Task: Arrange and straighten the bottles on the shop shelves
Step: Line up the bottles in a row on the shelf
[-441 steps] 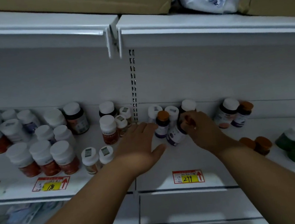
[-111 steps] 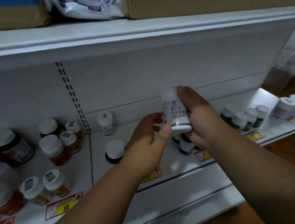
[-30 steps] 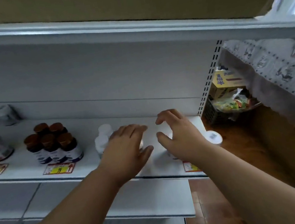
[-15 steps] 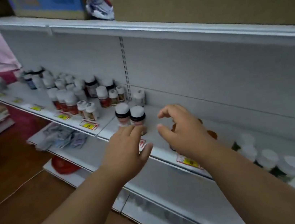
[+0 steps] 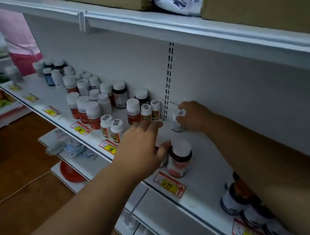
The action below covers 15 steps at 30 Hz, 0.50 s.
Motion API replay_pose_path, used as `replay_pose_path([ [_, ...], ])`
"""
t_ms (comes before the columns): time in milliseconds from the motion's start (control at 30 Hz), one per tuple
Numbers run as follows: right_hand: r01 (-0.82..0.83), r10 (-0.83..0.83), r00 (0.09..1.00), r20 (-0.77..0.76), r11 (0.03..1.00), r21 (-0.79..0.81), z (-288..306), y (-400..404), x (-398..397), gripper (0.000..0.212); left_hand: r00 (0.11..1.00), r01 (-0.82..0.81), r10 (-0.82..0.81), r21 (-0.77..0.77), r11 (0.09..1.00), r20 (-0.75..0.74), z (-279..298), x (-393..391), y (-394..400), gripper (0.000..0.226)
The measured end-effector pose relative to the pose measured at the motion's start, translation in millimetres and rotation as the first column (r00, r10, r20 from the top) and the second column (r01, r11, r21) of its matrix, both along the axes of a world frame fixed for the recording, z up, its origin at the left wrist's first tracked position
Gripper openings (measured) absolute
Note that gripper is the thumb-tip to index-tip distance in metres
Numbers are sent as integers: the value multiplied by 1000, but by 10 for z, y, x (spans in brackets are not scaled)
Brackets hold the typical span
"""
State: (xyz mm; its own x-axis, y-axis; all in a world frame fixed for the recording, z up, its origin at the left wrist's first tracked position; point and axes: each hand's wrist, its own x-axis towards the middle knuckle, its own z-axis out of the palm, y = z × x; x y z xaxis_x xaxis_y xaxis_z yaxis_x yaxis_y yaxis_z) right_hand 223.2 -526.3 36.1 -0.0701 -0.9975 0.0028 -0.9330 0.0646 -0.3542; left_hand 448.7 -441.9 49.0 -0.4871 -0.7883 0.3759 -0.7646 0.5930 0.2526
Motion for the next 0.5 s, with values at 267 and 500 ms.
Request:
replay_pose_path([
  [267,19,-28,978,-205,999,-46,-327,-377,12,32,989,145,-144,0,989,-32,-129,257,-617,48],
  [500,98,-109,968,-226,994,-57,-309,-400,169,32,951,310,-310,26,950,-12,-164,366,-1187,53],
])
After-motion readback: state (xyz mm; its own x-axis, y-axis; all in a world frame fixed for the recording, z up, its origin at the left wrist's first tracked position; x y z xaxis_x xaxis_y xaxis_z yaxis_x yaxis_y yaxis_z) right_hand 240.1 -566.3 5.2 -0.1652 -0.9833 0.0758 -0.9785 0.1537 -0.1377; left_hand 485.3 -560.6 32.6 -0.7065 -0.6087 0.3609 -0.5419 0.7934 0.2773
